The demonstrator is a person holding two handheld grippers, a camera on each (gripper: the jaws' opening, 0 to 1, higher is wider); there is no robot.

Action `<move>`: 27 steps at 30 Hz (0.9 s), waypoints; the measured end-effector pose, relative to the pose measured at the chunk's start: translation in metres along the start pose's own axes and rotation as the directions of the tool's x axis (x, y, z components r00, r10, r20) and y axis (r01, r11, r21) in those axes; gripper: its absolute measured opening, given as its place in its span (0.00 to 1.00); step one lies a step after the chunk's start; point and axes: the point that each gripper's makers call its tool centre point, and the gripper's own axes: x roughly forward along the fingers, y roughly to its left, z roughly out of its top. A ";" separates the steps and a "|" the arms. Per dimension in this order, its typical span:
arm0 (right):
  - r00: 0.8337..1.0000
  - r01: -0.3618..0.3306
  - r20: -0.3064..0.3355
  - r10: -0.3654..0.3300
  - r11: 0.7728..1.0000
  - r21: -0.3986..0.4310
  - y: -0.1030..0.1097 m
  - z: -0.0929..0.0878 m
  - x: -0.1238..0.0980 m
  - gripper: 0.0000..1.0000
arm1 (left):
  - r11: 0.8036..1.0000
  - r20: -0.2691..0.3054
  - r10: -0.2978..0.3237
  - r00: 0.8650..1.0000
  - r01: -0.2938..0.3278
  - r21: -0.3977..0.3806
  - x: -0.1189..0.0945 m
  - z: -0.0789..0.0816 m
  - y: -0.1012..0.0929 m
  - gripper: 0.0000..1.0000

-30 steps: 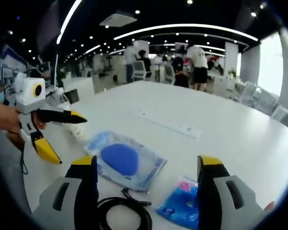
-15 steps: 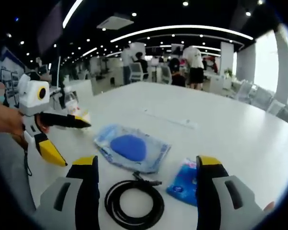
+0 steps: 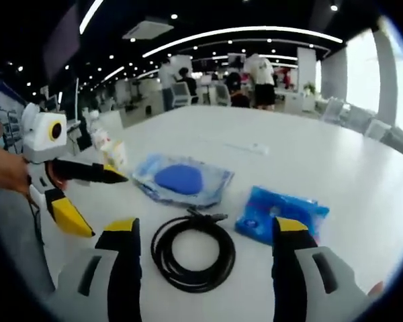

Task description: Arrange the tabletop items into an orderly group along one side of the table until the central work area is clear of visible clutter.

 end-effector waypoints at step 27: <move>0.991 0.028 -0.131 -0.015 0.995 0.093 -0.011 -0.042 0.018 0.40 | 0.999 -0.119 0.020 0.993 -0.016 0.034 0.060 -0.024 -0.002 0.52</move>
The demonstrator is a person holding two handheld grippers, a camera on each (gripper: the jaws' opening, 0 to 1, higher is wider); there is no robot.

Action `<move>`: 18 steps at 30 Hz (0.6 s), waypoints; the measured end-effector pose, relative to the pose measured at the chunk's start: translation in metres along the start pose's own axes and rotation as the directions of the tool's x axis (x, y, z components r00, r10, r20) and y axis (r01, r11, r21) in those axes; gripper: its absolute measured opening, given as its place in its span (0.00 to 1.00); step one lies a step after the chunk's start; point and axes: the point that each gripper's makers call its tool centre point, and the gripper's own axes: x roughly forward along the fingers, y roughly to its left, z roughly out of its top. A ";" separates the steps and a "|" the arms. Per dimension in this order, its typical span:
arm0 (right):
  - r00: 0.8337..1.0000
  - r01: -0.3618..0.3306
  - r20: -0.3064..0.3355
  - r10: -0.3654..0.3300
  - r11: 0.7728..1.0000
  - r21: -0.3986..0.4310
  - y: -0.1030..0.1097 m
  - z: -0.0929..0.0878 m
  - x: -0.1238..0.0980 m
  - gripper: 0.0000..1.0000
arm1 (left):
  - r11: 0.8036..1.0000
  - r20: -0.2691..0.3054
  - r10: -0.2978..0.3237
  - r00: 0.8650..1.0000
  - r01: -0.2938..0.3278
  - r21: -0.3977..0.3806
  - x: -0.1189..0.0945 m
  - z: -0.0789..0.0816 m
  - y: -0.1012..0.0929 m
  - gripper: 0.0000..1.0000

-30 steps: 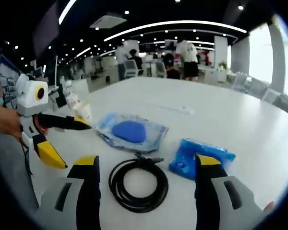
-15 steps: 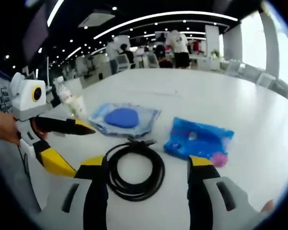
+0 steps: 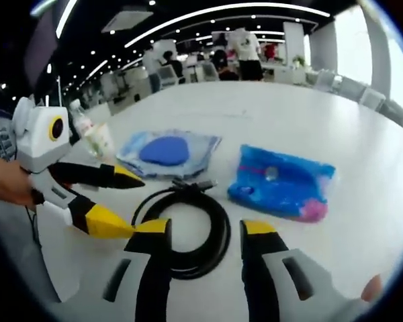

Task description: Arrange the tabletop items into an orderly group along one side of the table until the central work area is clear of visible clutter.

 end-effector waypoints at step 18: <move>0.998 0.026 -0.050 -0.025 1.000 0.013 -0.005 -0.012 0.010 0.31 | 0.999 -0.027 0.024 0.999 -0.024 -0.025 0.015 -0.004 0.003 0.39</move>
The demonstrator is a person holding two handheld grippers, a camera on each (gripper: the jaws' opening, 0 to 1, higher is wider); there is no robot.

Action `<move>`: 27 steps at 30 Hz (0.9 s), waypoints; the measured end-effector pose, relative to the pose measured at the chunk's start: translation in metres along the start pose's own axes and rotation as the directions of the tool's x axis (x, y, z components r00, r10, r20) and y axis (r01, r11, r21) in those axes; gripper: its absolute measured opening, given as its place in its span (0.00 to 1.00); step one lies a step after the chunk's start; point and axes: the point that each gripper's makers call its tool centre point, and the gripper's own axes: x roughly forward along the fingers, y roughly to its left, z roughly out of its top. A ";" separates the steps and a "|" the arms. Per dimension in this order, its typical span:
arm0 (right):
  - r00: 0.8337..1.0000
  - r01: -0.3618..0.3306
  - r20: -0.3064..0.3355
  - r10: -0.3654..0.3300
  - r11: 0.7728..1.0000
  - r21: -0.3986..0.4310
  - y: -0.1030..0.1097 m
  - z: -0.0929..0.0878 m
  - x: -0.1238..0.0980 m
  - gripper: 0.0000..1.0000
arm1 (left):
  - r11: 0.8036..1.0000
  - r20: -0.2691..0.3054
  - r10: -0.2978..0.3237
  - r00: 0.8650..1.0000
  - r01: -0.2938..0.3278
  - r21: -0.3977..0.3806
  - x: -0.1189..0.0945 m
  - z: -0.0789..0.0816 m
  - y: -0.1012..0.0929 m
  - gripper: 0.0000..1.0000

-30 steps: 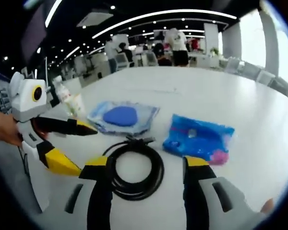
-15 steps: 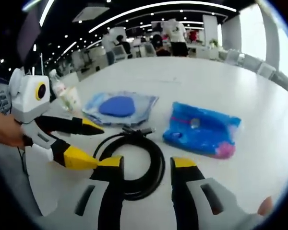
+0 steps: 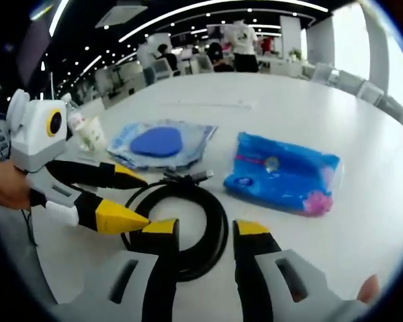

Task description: Arrange the tabletop items into an orderly group along one side of the table until the central work area is clear of visible clutter.

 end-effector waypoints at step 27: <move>0.998 0.053 -0.028 -0.052 0.998 0.031 -0.009 -0.006 0.004 0.07 | 1.000 0.009 0.028 1.000 -0.028 0.004 0.007 0.000 0.002 0.17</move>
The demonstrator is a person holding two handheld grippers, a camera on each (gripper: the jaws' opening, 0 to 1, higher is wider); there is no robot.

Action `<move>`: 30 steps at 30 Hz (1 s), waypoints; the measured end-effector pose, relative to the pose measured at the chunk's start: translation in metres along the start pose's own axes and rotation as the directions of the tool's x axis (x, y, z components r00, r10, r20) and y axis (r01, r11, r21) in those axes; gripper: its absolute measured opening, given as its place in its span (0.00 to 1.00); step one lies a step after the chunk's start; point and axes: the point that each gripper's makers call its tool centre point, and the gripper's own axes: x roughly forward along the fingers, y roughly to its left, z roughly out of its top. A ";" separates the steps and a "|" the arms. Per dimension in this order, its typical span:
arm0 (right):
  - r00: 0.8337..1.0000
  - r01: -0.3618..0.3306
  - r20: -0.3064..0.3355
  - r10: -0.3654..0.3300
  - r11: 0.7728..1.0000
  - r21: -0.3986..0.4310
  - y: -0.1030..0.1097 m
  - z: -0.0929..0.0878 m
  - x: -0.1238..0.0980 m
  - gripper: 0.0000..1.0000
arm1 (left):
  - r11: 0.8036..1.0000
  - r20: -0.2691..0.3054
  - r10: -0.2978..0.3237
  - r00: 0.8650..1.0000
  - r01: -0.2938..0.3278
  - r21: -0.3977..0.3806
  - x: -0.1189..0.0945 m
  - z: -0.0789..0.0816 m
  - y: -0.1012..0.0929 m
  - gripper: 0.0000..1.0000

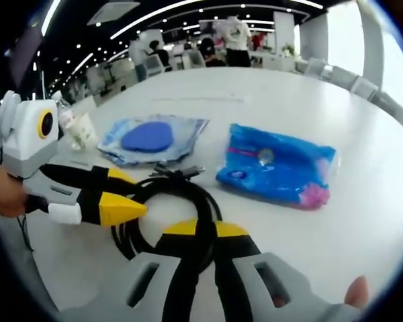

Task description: Arrange the tabletop items into an orderly group along one side of the table until the central work area is clear of visible clutter.

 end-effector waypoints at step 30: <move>1.000 -0.003 -0.017 0.004 1.000 0.030 0.014 -0.011 -0.031 0.05 | 0.999 -0.021 -0.009 1.000 0.010 0.036 -0.021 -0.005 -0.017 0.10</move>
